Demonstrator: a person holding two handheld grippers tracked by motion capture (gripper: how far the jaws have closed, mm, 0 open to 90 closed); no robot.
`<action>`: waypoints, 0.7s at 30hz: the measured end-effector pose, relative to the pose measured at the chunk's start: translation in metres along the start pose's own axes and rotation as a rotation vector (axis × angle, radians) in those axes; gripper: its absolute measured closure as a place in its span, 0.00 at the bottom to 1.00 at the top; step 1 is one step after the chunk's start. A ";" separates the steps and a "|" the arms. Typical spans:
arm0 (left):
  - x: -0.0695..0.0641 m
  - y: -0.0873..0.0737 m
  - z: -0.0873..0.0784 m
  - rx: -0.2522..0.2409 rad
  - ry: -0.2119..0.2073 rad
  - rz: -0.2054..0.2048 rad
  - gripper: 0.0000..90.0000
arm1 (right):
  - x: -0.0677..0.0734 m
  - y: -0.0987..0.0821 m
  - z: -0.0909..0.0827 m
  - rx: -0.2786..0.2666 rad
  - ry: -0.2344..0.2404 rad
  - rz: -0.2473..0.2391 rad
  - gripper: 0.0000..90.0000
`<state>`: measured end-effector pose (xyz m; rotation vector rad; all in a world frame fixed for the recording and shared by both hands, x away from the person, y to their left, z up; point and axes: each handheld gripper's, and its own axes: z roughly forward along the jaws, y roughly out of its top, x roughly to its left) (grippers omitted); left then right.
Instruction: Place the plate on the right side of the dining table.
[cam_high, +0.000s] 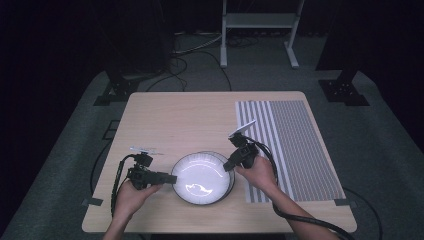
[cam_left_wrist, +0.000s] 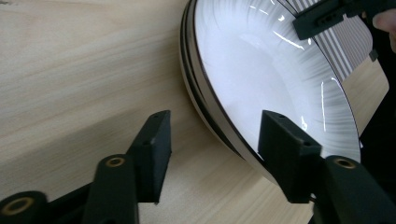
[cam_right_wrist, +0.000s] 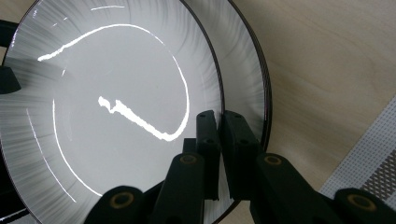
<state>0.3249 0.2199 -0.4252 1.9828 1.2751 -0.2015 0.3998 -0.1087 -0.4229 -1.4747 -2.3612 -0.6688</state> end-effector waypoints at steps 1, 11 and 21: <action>-0.001 0.000 0.000 0.004 -0.001 0.002 0.55 | 0.000 0.000 0.000 0.000 -0.001 -0.001 0.94; -0.007 0.002 0.007 0.039 -0.016 0.021 0.66 | 0.000 -0.001 0.001 -0.004 0.004 -0.009 0.94; -0.011 0.005 0.008 0.054 0.021 0.045 0.68 | 0.001 -0.002 0.014 0.030 0.032 -0.016 0.86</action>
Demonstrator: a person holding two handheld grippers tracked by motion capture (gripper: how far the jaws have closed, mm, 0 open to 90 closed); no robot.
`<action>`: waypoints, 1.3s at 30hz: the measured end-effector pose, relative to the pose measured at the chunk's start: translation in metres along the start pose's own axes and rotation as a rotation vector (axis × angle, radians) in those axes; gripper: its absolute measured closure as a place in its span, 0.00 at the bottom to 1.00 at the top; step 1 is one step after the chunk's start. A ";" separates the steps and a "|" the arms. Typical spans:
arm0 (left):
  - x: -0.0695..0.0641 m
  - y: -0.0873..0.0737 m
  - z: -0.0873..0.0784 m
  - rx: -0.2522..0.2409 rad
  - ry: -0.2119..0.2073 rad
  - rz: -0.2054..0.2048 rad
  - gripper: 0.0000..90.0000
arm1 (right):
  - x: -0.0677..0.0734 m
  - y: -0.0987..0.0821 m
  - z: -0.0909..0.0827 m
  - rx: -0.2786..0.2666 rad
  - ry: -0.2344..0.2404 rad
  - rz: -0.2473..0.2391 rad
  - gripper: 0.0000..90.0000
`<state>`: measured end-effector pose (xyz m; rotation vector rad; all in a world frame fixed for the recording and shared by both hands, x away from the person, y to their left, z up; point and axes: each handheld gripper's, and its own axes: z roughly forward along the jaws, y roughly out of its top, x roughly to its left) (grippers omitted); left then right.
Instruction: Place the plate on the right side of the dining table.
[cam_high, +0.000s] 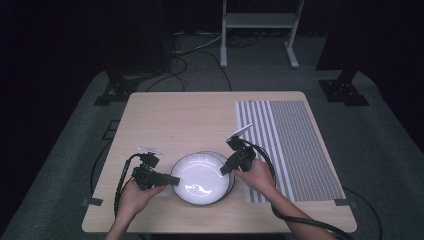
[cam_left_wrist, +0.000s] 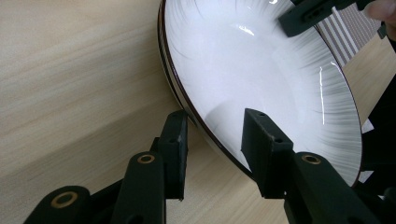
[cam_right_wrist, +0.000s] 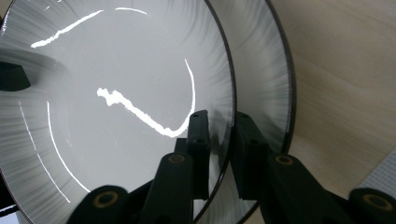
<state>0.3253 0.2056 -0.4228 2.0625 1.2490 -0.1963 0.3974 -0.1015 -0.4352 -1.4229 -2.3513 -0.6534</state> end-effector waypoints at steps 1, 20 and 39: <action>-0.001 0.000 0.000 -0.001 0.007 0.004 0.68 | 0.000 0.000 0.001 -0.002 -0.001 -0.002 0.86; 0.002 0.000 -0.005 -0.013 0.015 -0.002 0.76 | -0.002 -0.007 -0.012 -0.075 0.089 0.040 0.93; -0.004 0.014 -0.014 -0.043 0.015 0.016 0.82 | -0.002 -0.009 -0.023 -0.100 0.121 0.059 0.95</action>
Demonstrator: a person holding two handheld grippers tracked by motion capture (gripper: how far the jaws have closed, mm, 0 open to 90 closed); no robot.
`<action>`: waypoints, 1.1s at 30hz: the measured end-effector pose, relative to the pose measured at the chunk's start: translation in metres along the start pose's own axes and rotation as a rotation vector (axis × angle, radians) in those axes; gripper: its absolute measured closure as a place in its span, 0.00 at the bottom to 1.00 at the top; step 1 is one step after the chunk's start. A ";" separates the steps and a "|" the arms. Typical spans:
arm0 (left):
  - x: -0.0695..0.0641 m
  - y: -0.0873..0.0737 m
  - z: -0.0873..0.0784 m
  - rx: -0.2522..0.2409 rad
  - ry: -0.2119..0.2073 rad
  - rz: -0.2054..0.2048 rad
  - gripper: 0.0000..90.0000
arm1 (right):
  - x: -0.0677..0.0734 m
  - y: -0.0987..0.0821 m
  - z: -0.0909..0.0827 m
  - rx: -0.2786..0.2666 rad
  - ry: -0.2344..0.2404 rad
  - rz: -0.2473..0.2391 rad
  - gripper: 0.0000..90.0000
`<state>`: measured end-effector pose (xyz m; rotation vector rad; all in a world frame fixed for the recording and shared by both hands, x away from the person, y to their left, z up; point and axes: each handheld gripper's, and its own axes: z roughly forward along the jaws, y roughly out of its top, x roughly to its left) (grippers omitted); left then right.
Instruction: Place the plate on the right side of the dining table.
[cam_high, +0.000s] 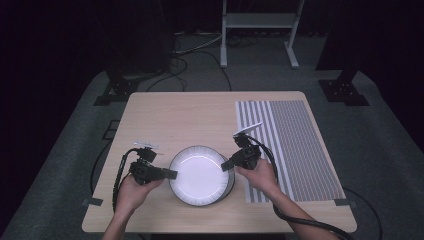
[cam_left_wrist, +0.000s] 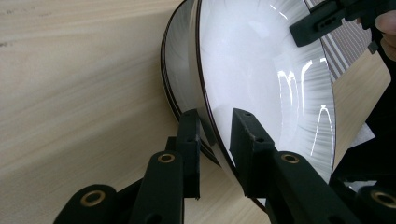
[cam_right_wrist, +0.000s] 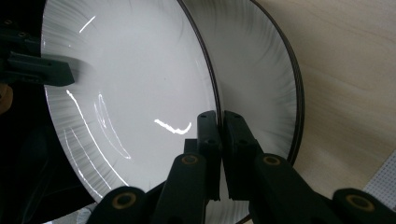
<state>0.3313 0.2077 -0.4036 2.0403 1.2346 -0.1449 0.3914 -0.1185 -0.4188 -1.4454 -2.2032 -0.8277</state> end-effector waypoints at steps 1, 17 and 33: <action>0.000 0.002 0.000 0.005 0.002 0.002 0.82 | 0.000 0.000 -0.001 0.002 -0.001 -0.004 0.95; -0.008 0.025 0.003 -0.003 -0.021 0.022 0.84 | -0.006 0.001 -0.021 -0.020 0.000 0.009 0.95; -0.033 0.072 0.023 -0.007 -0.043 0.076 0.86 | -0.024 -0.001 -0.066 -0.081 -0.031 0.067 0.95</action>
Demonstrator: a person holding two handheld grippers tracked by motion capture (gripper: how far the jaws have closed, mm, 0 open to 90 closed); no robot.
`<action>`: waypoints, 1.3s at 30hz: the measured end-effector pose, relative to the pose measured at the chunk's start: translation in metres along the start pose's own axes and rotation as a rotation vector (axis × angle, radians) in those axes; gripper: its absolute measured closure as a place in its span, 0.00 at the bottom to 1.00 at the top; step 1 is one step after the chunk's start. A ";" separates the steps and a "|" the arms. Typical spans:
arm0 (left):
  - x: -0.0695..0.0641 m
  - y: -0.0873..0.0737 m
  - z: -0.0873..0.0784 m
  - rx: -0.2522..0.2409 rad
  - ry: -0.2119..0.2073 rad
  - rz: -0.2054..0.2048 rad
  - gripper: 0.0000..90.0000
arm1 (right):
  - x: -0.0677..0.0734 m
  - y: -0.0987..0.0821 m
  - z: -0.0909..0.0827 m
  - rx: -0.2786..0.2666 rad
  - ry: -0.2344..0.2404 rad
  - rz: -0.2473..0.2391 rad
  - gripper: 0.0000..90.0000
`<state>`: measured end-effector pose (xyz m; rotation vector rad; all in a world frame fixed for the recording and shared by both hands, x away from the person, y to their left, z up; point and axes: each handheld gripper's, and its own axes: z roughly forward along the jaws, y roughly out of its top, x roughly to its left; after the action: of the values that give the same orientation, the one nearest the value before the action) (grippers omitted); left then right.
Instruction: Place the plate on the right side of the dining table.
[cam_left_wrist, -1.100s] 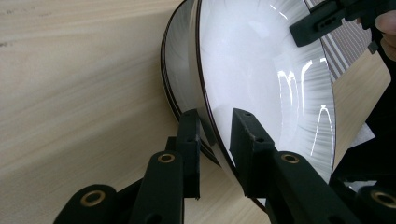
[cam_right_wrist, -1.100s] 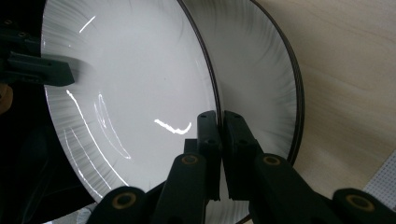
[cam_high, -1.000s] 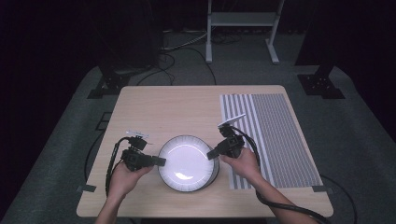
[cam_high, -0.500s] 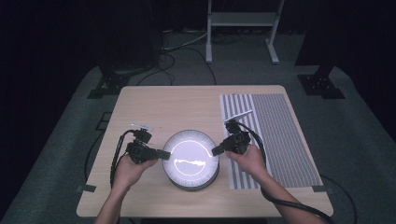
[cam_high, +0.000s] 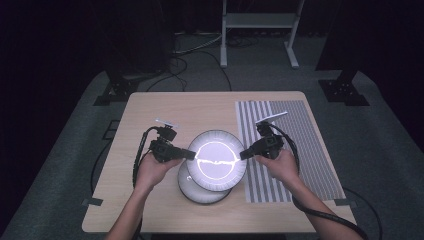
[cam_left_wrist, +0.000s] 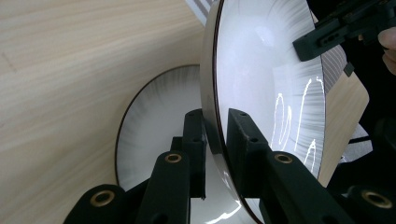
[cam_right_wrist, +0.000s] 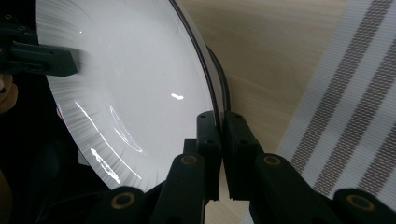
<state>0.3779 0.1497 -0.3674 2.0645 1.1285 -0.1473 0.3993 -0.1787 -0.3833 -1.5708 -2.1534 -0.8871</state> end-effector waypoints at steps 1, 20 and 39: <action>-0.002 0.003 0.002 0.002 0.002 0.006 0.86 | -0.002 0.000 -0.003 -0.004 -0.003 -0.001 0.95; -0.036 0.061 0.043 0.040 -0.002 0.096 0.89 | -0.042 -0.011 -0.053 -0.077 -0.046 0.081 0.94; -0.055 0.098 0.076 0.064 -0.025 0.156 0.90 | -0.069 -0.016 -0.080 -0.120 -0.082 0.135 0.93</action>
<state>0.4384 0.0307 -0.3416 2.1922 0.9543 -0.1336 0.4003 -0.2844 -0.3681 -1.8168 -2.0530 -0.9385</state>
